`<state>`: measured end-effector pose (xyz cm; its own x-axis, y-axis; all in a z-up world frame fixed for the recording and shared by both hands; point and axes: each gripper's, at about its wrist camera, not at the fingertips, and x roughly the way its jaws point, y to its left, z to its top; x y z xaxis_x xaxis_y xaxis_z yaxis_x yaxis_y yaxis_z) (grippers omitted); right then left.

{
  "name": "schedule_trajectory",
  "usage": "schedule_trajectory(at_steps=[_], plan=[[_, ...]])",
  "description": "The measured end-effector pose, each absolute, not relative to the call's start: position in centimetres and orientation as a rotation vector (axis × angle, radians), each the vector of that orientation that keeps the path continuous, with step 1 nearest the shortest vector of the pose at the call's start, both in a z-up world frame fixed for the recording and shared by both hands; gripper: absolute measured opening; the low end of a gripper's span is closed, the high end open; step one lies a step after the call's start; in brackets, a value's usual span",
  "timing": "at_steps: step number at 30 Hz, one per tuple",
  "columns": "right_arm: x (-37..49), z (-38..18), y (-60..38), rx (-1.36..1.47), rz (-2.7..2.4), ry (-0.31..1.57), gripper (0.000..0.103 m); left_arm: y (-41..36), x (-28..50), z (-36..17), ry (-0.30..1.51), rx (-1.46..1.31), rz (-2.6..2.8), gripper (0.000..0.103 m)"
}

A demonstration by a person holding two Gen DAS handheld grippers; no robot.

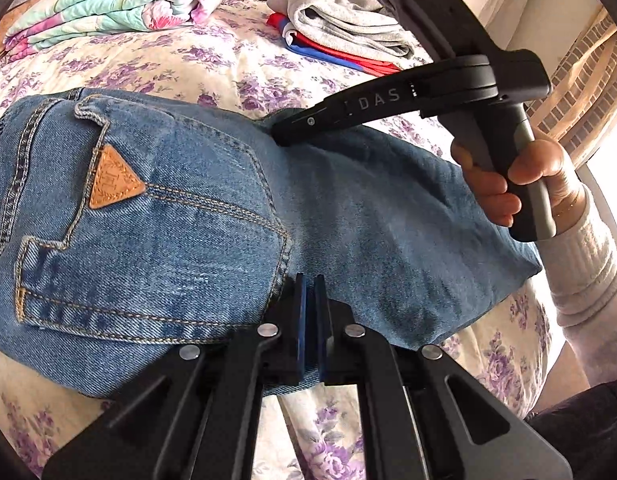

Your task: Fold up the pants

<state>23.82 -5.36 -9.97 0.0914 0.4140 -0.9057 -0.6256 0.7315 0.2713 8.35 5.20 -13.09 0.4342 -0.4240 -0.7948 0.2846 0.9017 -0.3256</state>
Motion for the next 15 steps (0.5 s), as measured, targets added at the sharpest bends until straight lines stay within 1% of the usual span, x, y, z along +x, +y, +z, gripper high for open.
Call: schedule_trajectory(at_steps=[3, 6, 8, 10, 12, 15], plan=[[23.0, -7.5, -7.7, -0.174, 0.665, 1.201, 0.039, 5.2, 8.4, -12.3, 1.054, -0.158, -0.430, 0.005], [20.4, -3.2, -11.4, -0.202, 0.519, 1.041, 0.039, 4.4, 8.3, -9.5, 1.029, -0.110, -0.406, 0.006], [17.5, -1.3, -13.9, -0.177, 0.476, 0.989, 0.039, 3.3, 8.9, -7.1, 1.008, -0.073, -0.414, 0.009], [14.1, -0.8, -15.9, -0.129, 0.486, 0.987, 0.039, 1.8, 10.8, -5.9, 1.023, -0.062, -0.437, 0.023], [10.8, -1.1, -16.6, -0.091, 0.502, 0.988, 0.039, 0.2, 13.5, -5.9, 1.055, -0.064, -0.455, 0.023], [6.7, -2.5, -16.8, -0.036, 0.488, 0.981, 0.038, -2.3, 17.7, -8.0, 1.122, -0.030, -0.427, 0.023]])
